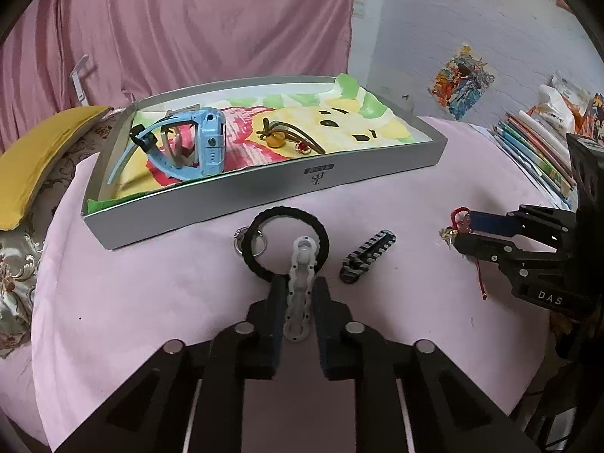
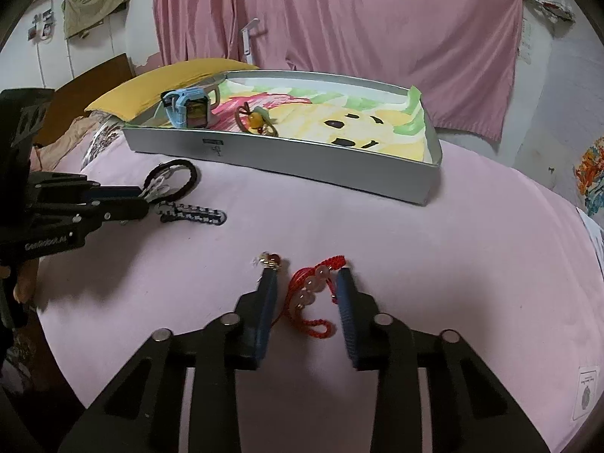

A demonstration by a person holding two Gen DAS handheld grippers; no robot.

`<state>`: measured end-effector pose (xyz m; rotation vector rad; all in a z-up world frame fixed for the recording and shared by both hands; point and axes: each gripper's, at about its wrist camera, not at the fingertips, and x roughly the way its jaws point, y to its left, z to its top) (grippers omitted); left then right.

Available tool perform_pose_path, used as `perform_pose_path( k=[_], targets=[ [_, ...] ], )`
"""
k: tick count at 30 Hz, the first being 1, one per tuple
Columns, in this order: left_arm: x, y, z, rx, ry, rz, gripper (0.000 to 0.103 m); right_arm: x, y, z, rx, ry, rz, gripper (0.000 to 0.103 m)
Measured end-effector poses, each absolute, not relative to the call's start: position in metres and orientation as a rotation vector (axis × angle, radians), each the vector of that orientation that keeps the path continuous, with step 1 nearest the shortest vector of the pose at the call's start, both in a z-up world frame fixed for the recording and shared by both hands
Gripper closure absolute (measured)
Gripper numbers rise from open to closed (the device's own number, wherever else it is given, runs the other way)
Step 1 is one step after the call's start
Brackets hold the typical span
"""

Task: Organize jewelry
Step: 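Grasp the white bead bracelet with the left tool while the right tool grasps the red string bracelet, then lift both bracelets and carry them over the grey tray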

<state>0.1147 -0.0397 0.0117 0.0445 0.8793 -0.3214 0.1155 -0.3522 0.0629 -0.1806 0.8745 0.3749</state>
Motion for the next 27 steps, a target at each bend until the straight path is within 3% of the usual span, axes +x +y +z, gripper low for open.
perform_pose_path(
  k=[7,18,27],
  targets=[
    [0.106,-0.043,0.012,0.034,0.869,-0.359,0.090,0.108,-0.355,0.063,-0.174,0.870,0.391,0.093],
    [0.092,-0.042,0.020,-0.106,0.784,-0.370,0.090,0.102,-0.372,0.061,-0.018,0.840,0.412,0.094],
    [0.102,-0.052,0.049,-0.116,0.662,-0.353,0.090,0.112,-0.363,0.096,0.000,0.679,0.423,0.094]
  ],
)
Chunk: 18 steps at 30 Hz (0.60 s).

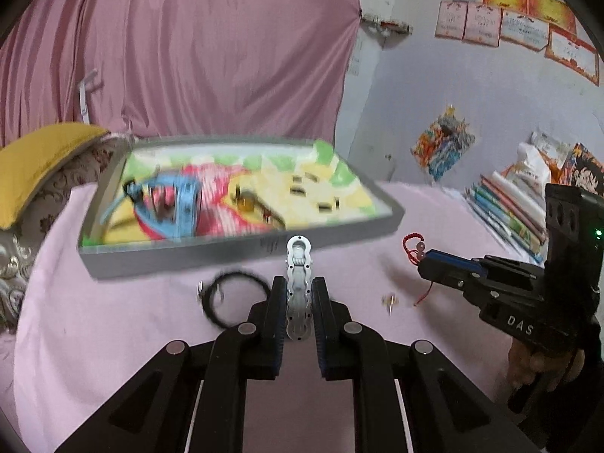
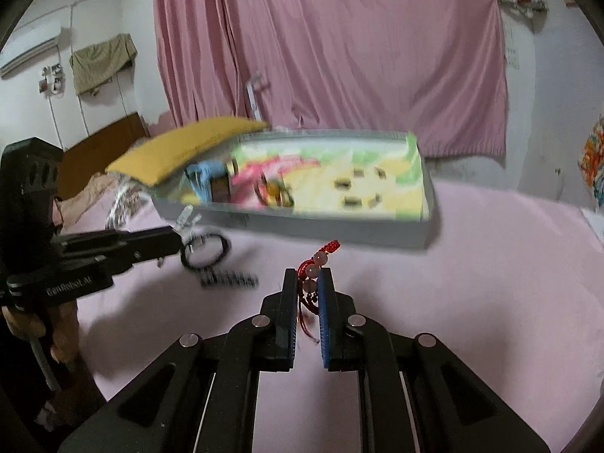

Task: Organize jewelry
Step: 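Lift both bracelets and carry them over the grey tray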

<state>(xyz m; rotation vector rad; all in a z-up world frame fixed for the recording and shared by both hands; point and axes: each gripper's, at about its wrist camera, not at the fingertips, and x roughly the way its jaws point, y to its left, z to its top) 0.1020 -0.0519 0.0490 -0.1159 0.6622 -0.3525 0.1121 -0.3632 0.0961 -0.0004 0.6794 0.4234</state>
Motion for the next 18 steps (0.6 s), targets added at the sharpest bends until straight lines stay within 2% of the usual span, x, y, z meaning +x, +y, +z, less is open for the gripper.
perform_pose_path(
  k=[12,18],
  targets=[
    [0.146,-0.057,0.100,-0.104,0.336,-0.244,0.090,0.146,-0.340,0.161,-0.028,0.286,0.347,0.094],
    [0.169,-0.060,0.109,-0.070,0.255,-0.204,0.090,0.175,-0.328,0.163,-0.034,0.235,0.324,0.094]
  ],
)
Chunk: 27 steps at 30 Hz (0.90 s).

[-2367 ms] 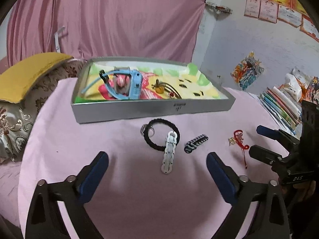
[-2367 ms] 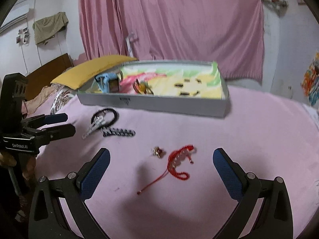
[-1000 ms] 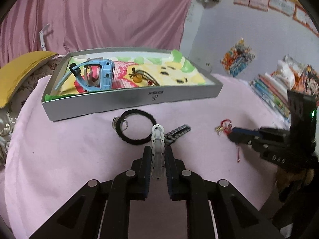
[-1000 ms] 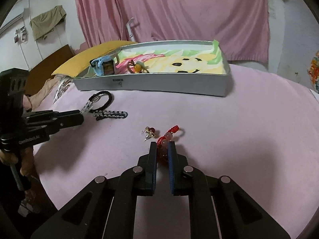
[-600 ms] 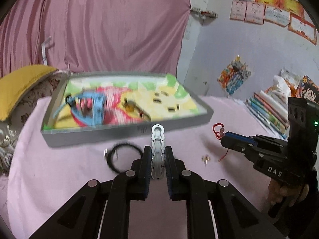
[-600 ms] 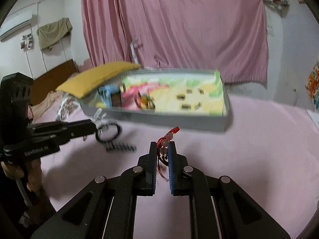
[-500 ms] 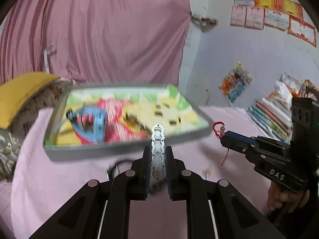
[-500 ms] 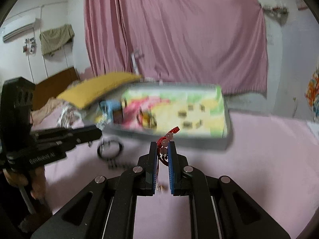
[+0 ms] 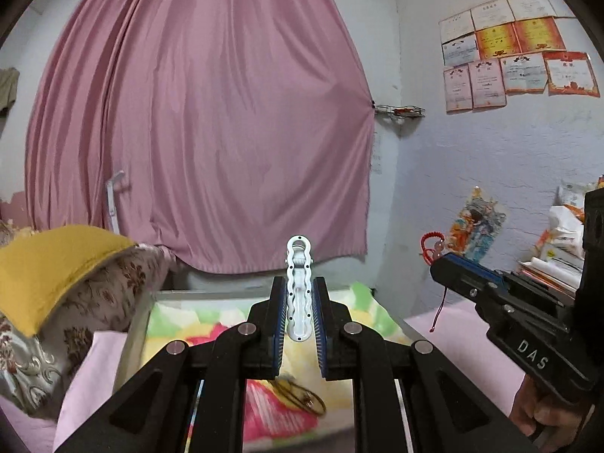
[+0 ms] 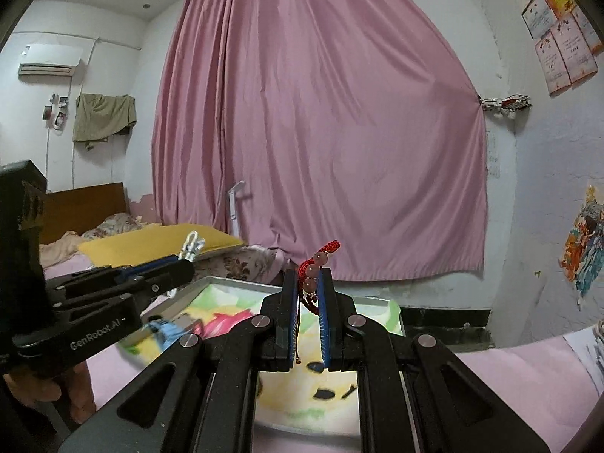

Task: Organize jewelry
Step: 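Lift both bracelets and carry them over the grey tray, then lower both bracelets into the tray and open both tools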

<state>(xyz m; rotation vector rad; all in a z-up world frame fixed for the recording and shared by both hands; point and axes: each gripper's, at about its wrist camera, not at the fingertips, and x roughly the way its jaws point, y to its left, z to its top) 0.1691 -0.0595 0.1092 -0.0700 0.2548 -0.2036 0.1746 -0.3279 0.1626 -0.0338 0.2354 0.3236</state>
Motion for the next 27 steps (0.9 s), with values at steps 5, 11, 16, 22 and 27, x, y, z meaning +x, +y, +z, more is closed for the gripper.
perform_pose_path(
  k=[5,11,16,22,27],
  targets=[
    [0.194,-0.061,0.103,-0.059,0.262,-0.176,0.090,0.205,-0.323,0.151,-0.021,0.262,0.313,0.094],
    [0.223,-0.061,0.086,-0.081,0.362,-0.178,0.090,0.236,-0.324,0.127,-0.005,0.376,0.318,0.094],
    [0.242,-0.060,0.067,-0.087,0.515,-0.187,0.090,0.260,-0.318,0.111,-0.035,0.505,0.322,0.094],
    [0.253,-0.063,0.051,-0.099,0.653,-0.219,0.090,0.278,-0.317,0.088,-0.033,0.675,0.349,0.094],
    [0.256,-0.068,0.042,-0.070,0.728,-0.244,0.090,0.285,-0.318,0.072,-0.025,0.756,0.381,0.094]
  ],
)
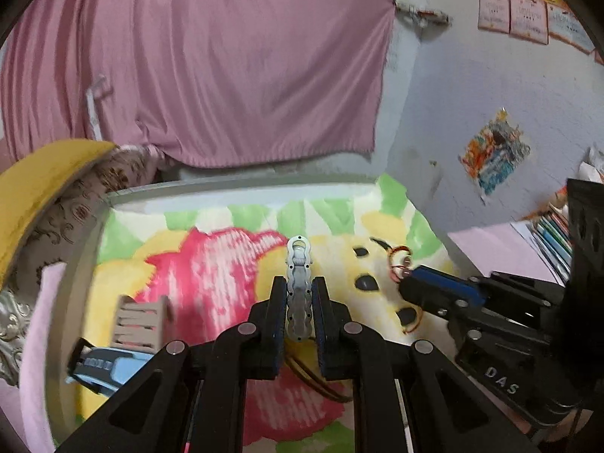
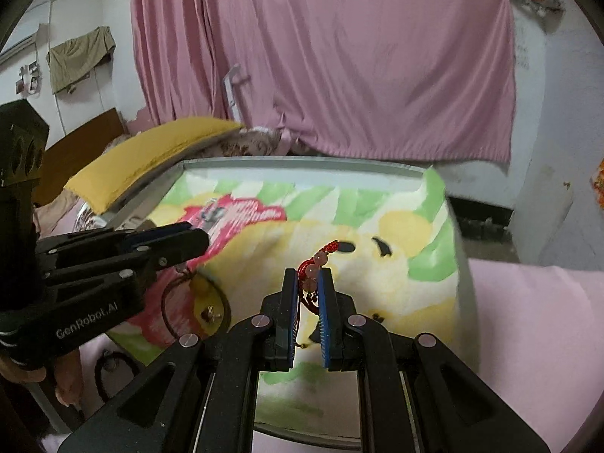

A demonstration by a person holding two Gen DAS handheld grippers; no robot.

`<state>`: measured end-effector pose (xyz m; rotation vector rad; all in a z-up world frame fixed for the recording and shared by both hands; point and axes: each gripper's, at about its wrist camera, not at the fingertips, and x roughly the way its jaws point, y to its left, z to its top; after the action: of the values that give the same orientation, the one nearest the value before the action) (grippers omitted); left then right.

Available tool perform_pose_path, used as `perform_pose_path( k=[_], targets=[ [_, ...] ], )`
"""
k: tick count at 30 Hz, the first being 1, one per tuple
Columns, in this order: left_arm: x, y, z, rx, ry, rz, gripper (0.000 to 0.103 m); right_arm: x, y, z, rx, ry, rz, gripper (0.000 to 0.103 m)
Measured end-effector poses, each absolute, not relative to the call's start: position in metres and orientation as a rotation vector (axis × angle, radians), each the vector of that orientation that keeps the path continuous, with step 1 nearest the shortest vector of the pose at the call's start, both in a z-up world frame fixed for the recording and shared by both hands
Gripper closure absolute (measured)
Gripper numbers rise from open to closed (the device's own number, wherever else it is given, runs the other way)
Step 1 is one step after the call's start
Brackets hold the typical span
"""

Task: Organize jewelry
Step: 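Lower both bracelets into the tray and open both tools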

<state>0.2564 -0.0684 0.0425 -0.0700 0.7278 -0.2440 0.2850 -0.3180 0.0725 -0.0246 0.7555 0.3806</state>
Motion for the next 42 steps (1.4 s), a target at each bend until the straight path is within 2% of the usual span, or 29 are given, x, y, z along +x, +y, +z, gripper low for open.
perform_pose_path(
  k=[17,19,21,25,28,33,35,37,40,42],
  targets=[
    [0.258,-0.077,0.036,-0.017,0.770,-0.253,0.090,0.278,-0.317,0.064,-0.009,0.814,0.391,0.093],
    [0.258,-0.076,0.037,-0.022,0.767,-0.254,0.090,0.277,-0.318,0.065,-0.005,0.810,0.386,0.088],
    [0.258,-0.076,0.037,-0.026,0.765,-0.252,0.090,0.275,-0.320,0.066,-0.006,0.800,0.378,0.078],
    [0.256,-0.071,0.040,-0.041,0.751,-0.249,0.089,0.269,-0.325,0.075,-0.010,0.754,0.353,0.076],
    [0.253,-0.068,0.045,-0.061,0.727,-0.254,0.079,0.264,-0.333,0.084,0.005,0.703,0.327,0.071],
    [0.242,-0.059,0.058,-0.102,0.666,-0.247,0.069,0.248,-0.343,0.101,0.027,0.591,0.294,0.052],
    [0.236,-0.055,0.064,-0.112,0.638,-0.234,0.060,0.238,-0.344,0.107,0.023,0.543,0.283,0.045],
    [0.225,-0.049,0.071,-0.139,0.599,-0.224,0.041,0.230,-0.344,0.111,0.014,0.515,0.284,0.038],
    [0.208,-0.043,0.078,-0.158,0.551,-0.210,0.029,0.218,-0.344,0.117,0.013,0.488,0.291,0.028],
    [0.199,-0.042,0.081,-0.147,0.532,-0.206,0.021,0.208,-0.345,0.122,0.014,0.471,0.283,0.017]
  ],
)
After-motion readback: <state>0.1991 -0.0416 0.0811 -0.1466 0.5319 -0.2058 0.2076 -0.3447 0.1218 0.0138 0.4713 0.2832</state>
